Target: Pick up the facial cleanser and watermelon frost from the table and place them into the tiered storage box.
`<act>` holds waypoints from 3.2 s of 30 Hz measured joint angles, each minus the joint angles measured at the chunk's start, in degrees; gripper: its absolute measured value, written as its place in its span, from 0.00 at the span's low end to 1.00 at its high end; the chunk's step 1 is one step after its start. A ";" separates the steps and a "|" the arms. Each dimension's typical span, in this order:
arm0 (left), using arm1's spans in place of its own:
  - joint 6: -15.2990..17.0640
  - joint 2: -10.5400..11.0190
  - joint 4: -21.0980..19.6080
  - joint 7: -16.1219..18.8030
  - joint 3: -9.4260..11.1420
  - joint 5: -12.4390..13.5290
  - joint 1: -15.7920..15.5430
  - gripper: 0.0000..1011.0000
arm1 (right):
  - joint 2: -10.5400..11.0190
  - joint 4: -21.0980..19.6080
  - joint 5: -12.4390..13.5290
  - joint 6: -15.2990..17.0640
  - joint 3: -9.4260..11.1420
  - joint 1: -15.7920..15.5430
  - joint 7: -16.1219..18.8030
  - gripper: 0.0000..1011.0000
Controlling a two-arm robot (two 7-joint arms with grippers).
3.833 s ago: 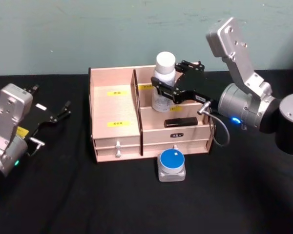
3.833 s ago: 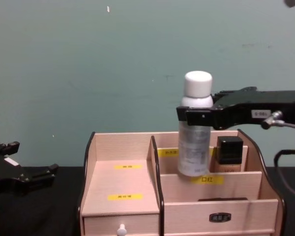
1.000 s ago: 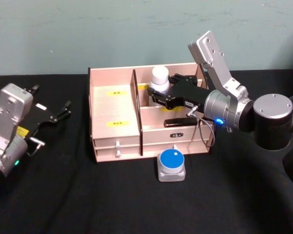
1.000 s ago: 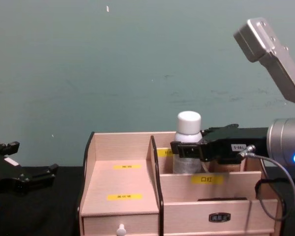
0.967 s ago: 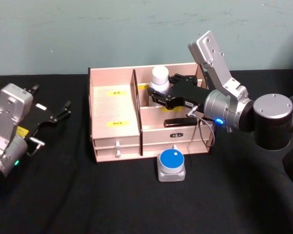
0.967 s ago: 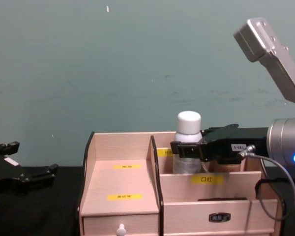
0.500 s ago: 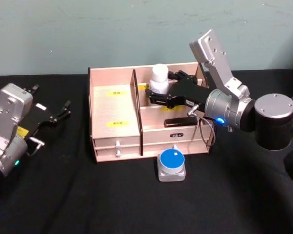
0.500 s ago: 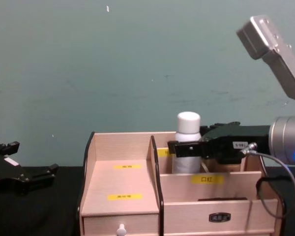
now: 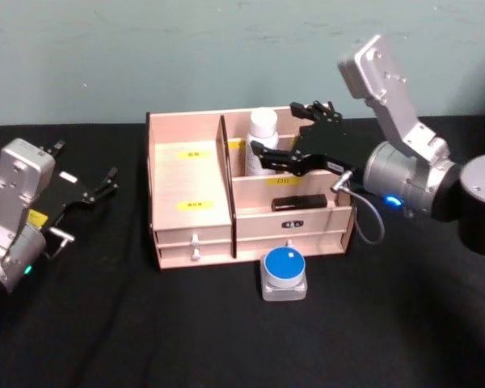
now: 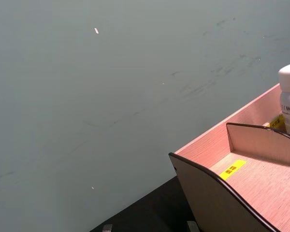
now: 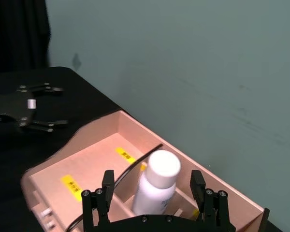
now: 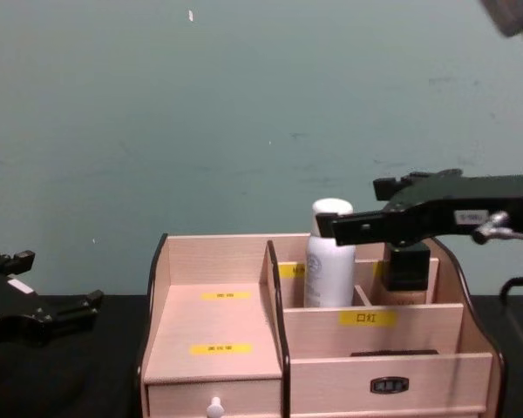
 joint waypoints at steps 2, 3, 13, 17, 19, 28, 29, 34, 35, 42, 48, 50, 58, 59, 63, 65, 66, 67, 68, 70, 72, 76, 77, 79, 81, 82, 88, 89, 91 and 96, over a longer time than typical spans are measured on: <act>0.00 0.00 0.00 0.00 0.00 0.00 0.00 0.99 | 1.07 -2.31 0.03 0.50 0.30 -1.17 0.07 0.99; 0.00 0.00 0.00 0.01 0.00 0.00 0.00 0.99 | 2.18 -4.65 0.11 0.89 0.57 -2.44 0.22 0.99; 0.00 0.00 0.00 0.00 0.00 0.00 0.00 0.99 | 9.43 -19.38 1.82 3.71 3.68 -14.51 -0.42 0.99; 0.00 0.00 0.00 0.01 0.00 0.00 0.00 0.99 | 10.95 -22.76 1.91 3.72 4.83 -19.06 -1.54 0.99; 0.00 0.00 0.00 0.01 0.00 0.00 0.00 0.99 | 11.72 -24.24 1.90 3.50 5.32 -21.57 -1.98 0.99; 0.00 0.00 0.00 0.00 0.00 0.00 0.00 0.99 | 12.45 -26.05 0.92 4.98 6.70 -29.77 -4.64 0.99; 0.00 0.00 0.00 0.01 0.00 0.00 0.00 0.99 | 12.29 -25.97 0.80 5.55 6.79 -30.17 -5.00 0.99; 0.00 0.00 0.00 0.01 0.00 0.00 0.00 0.99 | 10.82 -25.05 0.23 8.70 7.25 -31.79 -6.78 0.99; 0.00 0.00 0.00 0.00 0.00 0.00 0.00 0.99 | 10.60 -24.89 0.16 9.09 7.30 -31.94 -6.96 0.99; 0.00 0.00 0.00 0.01 0.00 0.00 0.00 0.99 | 8.66 -23.43 -0.93 11.90 6.75 -32.00 -7.69 0.99; 0.00 0.00 0.00 0.00 0.00 0.00 0.00 0.99 | 7.00 -22.12 -1.98 12.74 5.88 -30.97 -7.53 0.99; 0.00 0.00 0.00 0.00 0.00 0.00 0.00 0.99 | 6.27 -21.54 -2.39 12.84 5.54 -30.27 -7.29 0.99; 0.00 0.00 0.00 0.01 0.00 0.00 0.00 0.99 | 3.77 -19.47 -3.41 13.03 4.51 -28.04 -6.29 0.99; 0.00 0.00 0.00 0.01 0.00 0.00 0.00 0.99 | 3.23 -19.06 -3.65 13.20 4.29 -27.64 -6.24 0.99; 0.00 0.00 0.00 0.00 0.00 0.00 0.00 0.99 | 1.95 -18.09 -4.35 13.77 3.94 -26.87 -6.30 0.99; 0.00 0.00 0.00 0.01 0.00 0.00 0.00 0.99 | 1.15 -17.62 -4.79 14.24 3.82 -26.52 -6.51 0.99; 0.00 0.00 0.00 0.00 0.00 0.00 0.00 0.99 | 0.90 -17.49 -4.94 14.39 3.80 -26.42 -6.60 0.99; 0.00 0.00 0.00 0.01 0.00 0.00 0.00 0.99 | 0.63 -17.34 -5.11 14.52 3.76 -26.31 -6.71 0.99; 0.00 0.00 0.00 0.00 0.00 0.00 0.00 0.99 | 0.07 -17.04 -5.41 14.78 3.68 -26.07 -6.90 0.99; 0.00 0.00 0.00 0.01 0.00 0.00 0.00 0.99 | -0.38 -16.77 -5.70 15.04 3.62 -25.82 -7.05 0.99; 0.00 0.00 0.00 0.01 0.00 0.00 0.00 0.99 | -1.21 -16.25 -6.18 15.41 3.47 -25.33 -7.32 0.99; 0.00 0.00 0.00 0.01 0.00 0.00 0.00 0.99 | -2.34 -15.51 -6.96 15.95 3.26 -24.60 -7.59 0.99; 0.00 0.00 0.00 0.01 0.00 0.00 0.00 0.99 | -2.57 -15.37 -7.11 16.04 3.24 -24.45 -7.63 0.99; 0.00 0.00 0.00 0.01 0.00 0.00 0.00 0.99 | -3.17 -14.99 -7.53 16.26 3.20 -24.12 -7.69 0.99; 0.00 0.00 0.00 0.00 0.00 0.00 0.00 0.99 | -3.52 -14.76 -7.80 16.35 3.17 -23.94 -7.73 0.99; 0.00 0.00 0.00 0.00 0.00 0.00 0.00 0.99 | -3.90 -14.45 -8.07 16.44 3.16 -23.78 -7.75 0.99; 0.00 0.00 0.00 0.01 0.00 0.00 0.00 0.99 | -5.11 -13.39 -9.12 16.80 3.15 -23.23 -7.77 0.99; 0.00 0.00 0.00 0.00 0.00 0.00 0.00 0.99 | -5.22 -13.33 -9.23 16.80 3.15 -23.21 -7.77 0.99; 0.00 0.00 0.00 0.00 0.00 0.00 0.00 0.99 | -5.55 -13.13 -9.64 16.85 3.16 -23.17 -7.77 0.99; 0.00 0.00 0.00 0.01 0.00 0.00 0.00 0.99 | -6.17 -12.83 -10.42 16.88 3.25 -23.13 -7.74 0.99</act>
